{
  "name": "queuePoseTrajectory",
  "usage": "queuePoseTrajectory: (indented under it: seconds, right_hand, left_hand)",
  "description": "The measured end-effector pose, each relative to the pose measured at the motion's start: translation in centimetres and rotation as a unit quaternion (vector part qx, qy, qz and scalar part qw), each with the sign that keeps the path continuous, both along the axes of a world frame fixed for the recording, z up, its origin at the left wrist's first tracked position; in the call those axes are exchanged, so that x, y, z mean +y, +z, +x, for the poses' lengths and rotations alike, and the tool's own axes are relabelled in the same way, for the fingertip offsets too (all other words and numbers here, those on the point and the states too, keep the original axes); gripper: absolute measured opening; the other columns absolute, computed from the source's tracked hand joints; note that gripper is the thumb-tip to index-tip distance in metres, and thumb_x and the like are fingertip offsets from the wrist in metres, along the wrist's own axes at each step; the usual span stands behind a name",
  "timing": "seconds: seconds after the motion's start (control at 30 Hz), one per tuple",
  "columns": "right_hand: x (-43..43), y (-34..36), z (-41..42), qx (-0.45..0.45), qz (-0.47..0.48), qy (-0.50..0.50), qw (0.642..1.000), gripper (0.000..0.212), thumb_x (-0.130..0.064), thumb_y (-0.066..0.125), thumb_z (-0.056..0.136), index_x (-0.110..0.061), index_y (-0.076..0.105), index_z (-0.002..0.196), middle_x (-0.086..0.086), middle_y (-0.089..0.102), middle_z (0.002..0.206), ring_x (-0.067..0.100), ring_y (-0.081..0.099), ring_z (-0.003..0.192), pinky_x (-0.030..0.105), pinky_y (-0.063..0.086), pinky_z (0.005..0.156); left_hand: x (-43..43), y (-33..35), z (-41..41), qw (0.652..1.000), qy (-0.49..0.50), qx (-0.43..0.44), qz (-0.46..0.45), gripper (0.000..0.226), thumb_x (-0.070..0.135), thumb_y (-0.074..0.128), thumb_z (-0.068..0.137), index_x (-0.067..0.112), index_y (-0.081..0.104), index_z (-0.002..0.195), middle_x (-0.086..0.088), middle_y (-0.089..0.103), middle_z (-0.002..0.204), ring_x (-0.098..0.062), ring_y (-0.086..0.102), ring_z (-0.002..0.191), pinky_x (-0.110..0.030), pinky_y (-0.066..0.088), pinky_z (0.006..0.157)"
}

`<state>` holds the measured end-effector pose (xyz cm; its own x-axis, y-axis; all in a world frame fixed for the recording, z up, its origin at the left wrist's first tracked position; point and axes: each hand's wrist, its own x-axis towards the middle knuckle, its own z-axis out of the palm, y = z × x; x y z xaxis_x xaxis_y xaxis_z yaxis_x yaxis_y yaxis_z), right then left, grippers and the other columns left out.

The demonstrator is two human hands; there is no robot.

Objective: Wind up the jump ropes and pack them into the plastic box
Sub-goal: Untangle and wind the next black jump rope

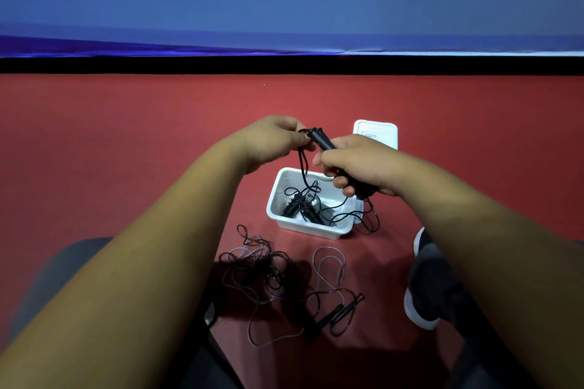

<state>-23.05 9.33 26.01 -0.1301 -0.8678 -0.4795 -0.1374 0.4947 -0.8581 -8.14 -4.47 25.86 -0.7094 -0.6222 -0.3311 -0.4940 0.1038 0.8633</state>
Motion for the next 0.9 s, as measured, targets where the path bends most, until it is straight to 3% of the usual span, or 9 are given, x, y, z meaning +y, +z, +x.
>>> queuePoseTrajectory:
  seconds: [0.1, 0.2, 0.3, 0.5, 0.63, 0.8, 0.9]
  right_hand:
    - [-0.2, -0.2, -0.5, 0.060, -0.005, -0.010, 0.998, 0.011, -0.024, 0.061, 0.093, -0.014, 0.063, 0.100, 0.006, 0.057, 0.076, 0.018, 0.055, 0.051, 0.023, 0.041, 0.046]
    - [-0.7, -0.9, -1.1, 0.105, -0.038, -0.042, 0.993, 0.018, -0.035, 0.063, 0.098, -0.019, 0.069, 0.095, 0.001, 0.061, 0.081, 0.014, 0.062, 0.062, 0.032, 0.054, 0.059]
    - [-1.0, -1.0, -1.4, 0.179, -0.060, -0.066, 0.980, 0.025, -0.042, 0.060, 0.096, -0.019, 0.071, 0.094, -0.002, 0.061, 0.076, 0.016, 0.059, 0.064, 0.034, 0.052, 0.059]
    - [-1.1, -0.1, -1.3, 0.122, -0.099, -0.102, 0.982, 0.021, -0.038, 0.058, 0.096, -0.020, 0.067, 0.090, -0.002, 0.057, 0.073, 0.019, 0.052, 0.063, 0.033, 0.042, 0.057]
    - [-0.9, -0.3, -1.5, 0.100, -0.085, -0.083, 0.988, 0.021, -0.037, 0.059, 0.097, -0.020, 0.069, 0.091, -0.004, 0.057, 0.071, 0.017, 0.051, 0.061, 0.030, 0.042, 0.054]
    - [-1.0, -0.7, -1.5, 0.036, -0.100, -0.111, 0.988, 0.023, -0.036, 0.061, 0.102, -0.017, 0.073, 0.099, -0.003, 0.065, 0.074, 0.015, 0.059, 0.059, 0.029, 0.049, 0.051]
    - [-1.1, -0.9, -1.6, -0.006, -0.120, -0.124, 0.985, 0.016, -0.027, 0.062, 0.096, -0.015, 0.071, 0.099, 0.004, 0.071, 0.085, 0.022, 0.062, 0.070, 0.038, 0.052, 0.061]
  left_hand:
    - [0.5, 0.6, -0.5, 0.994, 0.059, 0.049, 0.072, 0.011, 0.010, 0.057, 0.103, 0.013, 0.064, 0.094, -0.014, 0.072, 0.094, -0.025, 0.075, 0.095, -0.038, 0.055, 0.090]
    - [0.8, 1.4, -0.9, 0.985, 0.084, 0.093, 0.116, 0.010, 0.012, 0.057, 0.103, 0.014, 0.060, 0.094, -0.008, 0.063, 0.084, -0.026, 0.076, 0.087, -0.045, 0.058, 0.094]
    - [1.2, 2.1, -1.1, 0.979, 0.087, 0.120, 0.136, 0.010, 0.016, 0.063, 0.101, 0.015, 0.062, 0.092, -0.005, 0.057, 0.082, -0.024, 0.071, 0.080, -0.050, 0.057, 0.097]
    - [0.5, 3.0, -0.4, 0.958, 0.047, 0.187, 0.211, 0.019, 0.027, 0.059, 0.106, 0.012, 0.070, 0.108, -0.001, 0.067, 0.087, -0.020, 0.071, 0.087, -0.046, 0.057, 0.100]
    - [0.3, 2.5, 0.4, 0.961, 0.015, 0.167, 0.222, 0.018, 0.022, 0.060, 0.104, 0.009, 0.071, 0.108, -0.006, 0.075, 0.096, -0.017, 0.074, 0.087, -0.033, 0.063, 0.081]
    - [0.9, 2.2, -0.5, 0.945, 0.089, 0.208, 0.235, 0.014, 0.023, 0.064, 0.102, 0.012, 0.073, 0.104, -0.005, 0.077, 0.093, -0.018, 0.076, 0.085, -0.034, 0.064, 0.082]
    - [1.2, 2.1, -1.2, 0.934, 0.130, 0.235, 0.234, 0.014, 0.023, 0.068, 0.100, 0.014, 0.075, 0.107, -0.006, 0.079, 0.104, -0.019, 0.078, 0.091, -0.033, 0.064, 0.083]
